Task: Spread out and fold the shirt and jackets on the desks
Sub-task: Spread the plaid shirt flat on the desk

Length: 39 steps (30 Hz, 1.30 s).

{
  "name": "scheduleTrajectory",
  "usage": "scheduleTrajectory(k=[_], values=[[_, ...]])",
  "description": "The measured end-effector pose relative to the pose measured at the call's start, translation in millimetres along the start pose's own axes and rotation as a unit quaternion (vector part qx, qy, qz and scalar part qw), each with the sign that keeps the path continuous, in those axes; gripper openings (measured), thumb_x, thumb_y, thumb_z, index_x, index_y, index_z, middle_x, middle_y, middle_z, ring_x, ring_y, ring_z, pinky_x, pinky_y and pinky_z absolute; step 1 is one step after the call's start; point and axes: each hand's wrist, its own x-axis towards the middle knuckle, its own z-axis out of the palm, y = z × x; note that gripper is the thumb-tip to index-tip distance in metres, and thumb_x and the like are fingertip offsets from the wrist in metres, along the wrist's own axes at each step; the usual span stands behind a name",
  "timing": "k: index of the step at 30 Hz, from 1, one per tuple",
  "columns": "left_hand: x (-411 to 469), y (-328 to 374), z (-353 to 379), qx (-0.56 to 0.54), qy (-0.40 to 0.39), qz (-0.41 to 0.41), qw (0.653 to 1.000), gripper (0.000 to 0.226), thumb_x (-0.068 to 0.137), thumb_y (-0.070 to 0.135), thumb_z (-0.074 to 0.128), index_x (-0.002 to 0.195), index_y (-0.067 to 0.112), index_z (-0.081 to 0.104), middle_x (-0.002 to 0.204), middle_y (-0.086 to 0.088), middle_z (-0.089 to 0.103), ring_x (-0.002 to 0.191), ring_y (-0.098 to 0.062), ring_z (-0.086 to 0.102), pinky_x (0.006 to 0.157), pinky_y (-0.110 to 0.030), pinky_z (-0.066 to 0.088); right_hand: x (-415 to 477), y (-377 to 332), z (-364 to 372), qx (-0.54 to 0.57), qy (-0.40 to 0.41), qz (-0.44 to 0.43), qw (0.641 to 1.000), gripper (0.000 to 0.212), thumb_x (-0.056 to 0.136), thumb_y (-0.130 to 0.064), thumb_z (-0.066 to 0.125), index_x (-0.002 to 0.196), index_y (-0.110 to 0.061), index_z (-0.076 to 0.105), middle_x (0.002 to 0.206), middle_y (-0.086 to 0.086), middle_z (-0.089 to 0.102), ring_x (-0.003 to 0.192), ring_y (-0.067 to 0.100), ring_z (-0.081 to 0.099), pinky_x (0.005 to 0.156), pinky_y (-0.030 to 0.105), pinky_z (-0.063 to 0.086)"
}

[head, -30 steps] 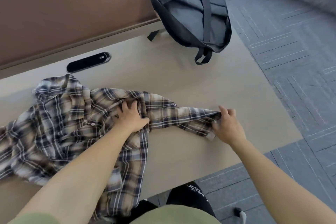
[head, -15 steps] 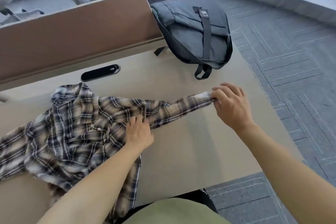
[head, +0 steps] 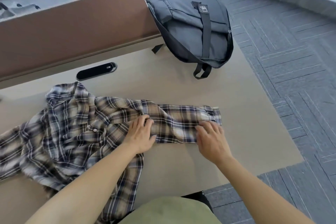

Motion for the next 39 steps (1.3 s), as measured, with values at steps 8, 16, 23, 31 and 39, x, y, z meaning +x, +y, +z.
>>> scheduleTrajectory(k=[8, 16, 23, 31, 39], values=[[33, -38, 1, -0.047, -0.162, -0.207, 0.964, 0.129, 0.07, 0.073, 0.071, 0.158, 0.026, -0.011, 0.163, -0.008, -0.022, 0.149, -0.048, -0.001, 0.12, -0.059, 0.015, 58, 9, 23, -0.018, -0.191, 0.123, 0.974, 0.061, 0.102, -0.058, 0.024, 0.158, -0.042, 0.004, 0.166, -0.009, -0.013, 0.153, 0.022, -0.017, 0.122, 0.045, -0.009], [41, -60, -17, -0.129, -0.052, -0.284, 0.949, 0.109, 0.076, 0.083, 0.053, 0.156, 0.02, 0.013, 0.157, -0.021, 0.016, 0.141, -0.046, 0.024, 0.109, -0.055, 0.035, 108, 23, 18, -0.013, -0.181, 0.186, 0.966, 0.06, 0.099, -0.063, 0.03, 0.155, -0.043, 0.02, 0.168, 0.0, -0.003, 0.153, 0.026, -0.011, 0.12, 0.052, -0.005], [54, -108, -29, -0.229, -0.003, -0.499, 0.835, 0.089, 0.08, 0.067, 0.066, 0.138, 0.005, 0.041, 0.128, -0.017, 0.058, 0.115, -0.039, 0.057, 0.093, -0.048, 0.05, 125, -42, 36, 0.029, -0.077, -0.064, 0.995, 0.035, 0.095, -0.032, 0.05, 0.127, -0.02, 0.057, 0.136, 0.011, 0.052, 0.127, 0.036, 0.046, 0.101, 0.055, 0.038], [34, -147, -53, -0.192, 0.152, -0.439, 0.864, 0.008, 0.099, 0.028, 0.055, 0.093, 0.03, 0.06, 0.089, 0.003, 0.067, 0.086, -0.025, 0.06, 0.094, -0.044, 0.044, 133, -69, 62, -0.018, -0.228, -0.06, 0.972, 0.061, 0.098, -0.063, 0.026, 0.155, -0.042, 0.015, 0.168, 0.004, -0.006, 0.153, 0.035, -0.01, 0.118, 0.062, -0.001], [30, -127, -35, -0.009, 0.121, -0.393, 0.912, 0.027, 0.09, 0.01, 0.059, 0.116, 0.009, 0.055, 0.117, -0.016, 0.059, 0.114, -0.038, 0.05, 0.099, -0.052, 0.038, 123, -44, 49, -0.05, -0.217, 0.005, 0.975, 0.067, 0.093, -0.075, 0.027, 0.152, -0.057, 0.002, 0.162, 0.008, -0.03, 0.146, 0.045, -0.026, 0.114, 0.068, -0.005]])
